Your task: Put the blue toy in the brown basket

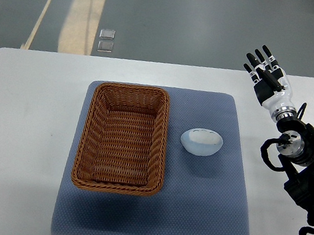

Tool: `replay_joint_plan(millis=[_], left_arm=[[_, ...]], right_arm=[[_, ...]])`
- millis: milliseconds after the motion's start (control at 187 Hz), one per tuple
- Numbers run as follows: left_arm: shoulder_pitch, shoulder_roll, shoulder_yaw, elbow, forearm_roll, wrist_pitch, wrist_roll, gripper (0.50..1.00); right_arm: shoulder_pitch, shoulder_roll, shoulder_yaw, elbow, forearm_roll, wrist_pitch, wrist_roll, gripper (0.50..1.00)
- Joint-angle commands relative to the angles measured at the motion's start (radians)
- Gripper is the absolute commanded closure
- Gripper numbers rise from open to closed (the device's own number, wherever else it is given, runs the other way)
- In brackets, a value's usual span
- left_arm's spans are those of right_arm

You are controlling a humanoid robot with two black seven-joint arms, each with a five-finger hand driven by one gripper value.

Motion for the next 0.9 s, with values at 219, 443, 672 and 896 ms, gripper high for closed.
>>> replay_joint_plan(millis=[219,443,672,896], left_arm=[[0.000,0.000,0.000,0.000,0.000,0.000,0.000,0.500],[0.000,0.000,0.000,0.000,0.000,0.000,0.000,0.500],[0.000,0.000,0.000,0.000,0.000,0.000,0.000,0.500],[0.000,0.000,0.000,0.000,0.000,0.000,0.000,0.500]], right_arm=[[0.010,-0.042,-0.003,0.020,0.018,-0.012,-0.002,0.589],[0.004,-0.129,-0.018,0.109,0.026,-0.057,-0.008,0.589],[0.001,-0.232,-0.050,0.190,0.048,-0.112,-0.011,0.589],[0.071,-0.404,-0.236,0.241,0.015,-0.104,-0.012,0.589]])
